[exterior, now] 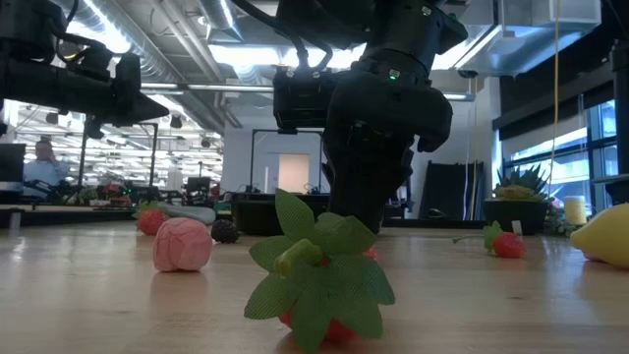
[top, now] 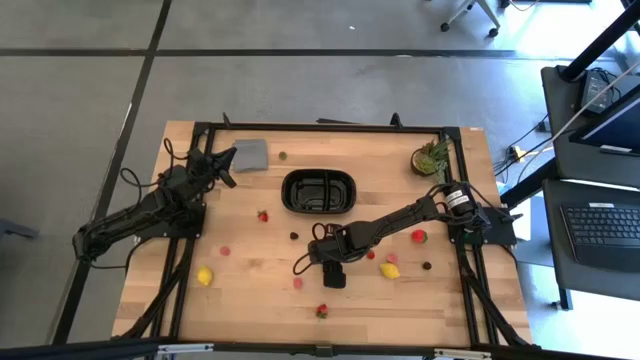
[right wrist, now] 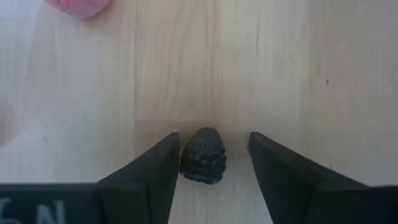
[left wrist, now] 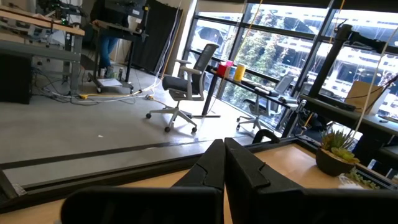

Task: Pick and placing Produce into tupperware
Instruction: Put the left blackberry into the black container

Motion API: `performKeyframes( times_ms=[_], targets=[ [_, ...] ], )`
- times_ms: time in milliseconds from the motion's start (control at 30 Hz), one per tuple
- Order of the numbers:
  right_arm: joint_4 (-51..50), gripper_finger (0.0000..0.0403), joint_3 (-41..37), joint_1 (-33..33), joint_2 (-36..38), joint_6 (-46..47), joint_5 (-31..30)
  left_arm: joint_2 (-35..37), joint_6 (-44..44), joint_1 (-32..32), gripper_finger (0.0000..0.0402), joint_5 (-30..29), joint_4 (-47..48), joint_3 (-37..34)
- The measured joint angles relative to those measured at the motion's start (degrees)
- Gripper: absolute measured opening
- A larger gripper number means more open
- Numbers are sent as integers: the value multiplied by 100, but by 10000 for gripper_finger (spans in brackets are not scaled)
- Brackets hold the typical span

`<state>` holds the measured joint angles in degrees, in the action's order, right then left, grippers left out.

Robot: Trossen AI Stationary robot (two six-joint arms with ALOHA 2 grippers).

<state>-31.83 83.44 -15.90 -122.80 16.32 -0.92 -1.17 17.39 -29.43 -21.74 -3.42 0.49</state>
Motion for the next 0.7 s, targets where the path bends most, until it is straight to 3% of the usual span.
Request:
performKeyframes(
  times_ms=[367, 600, 700],
  targets=[
    [-25, 97, -13, 9, -4, 22, -9, 2, 0, -1, 0, -1, 0, 2],
    [-442, 95, 458, 134, -71, -156, -165, 1, 0, 0, 0, 0, 0, 0],
    [-750, 98, 914, 383, -85, -373, -501, 1, 0, 0, 0, 1, 0, 1]
  ],
)
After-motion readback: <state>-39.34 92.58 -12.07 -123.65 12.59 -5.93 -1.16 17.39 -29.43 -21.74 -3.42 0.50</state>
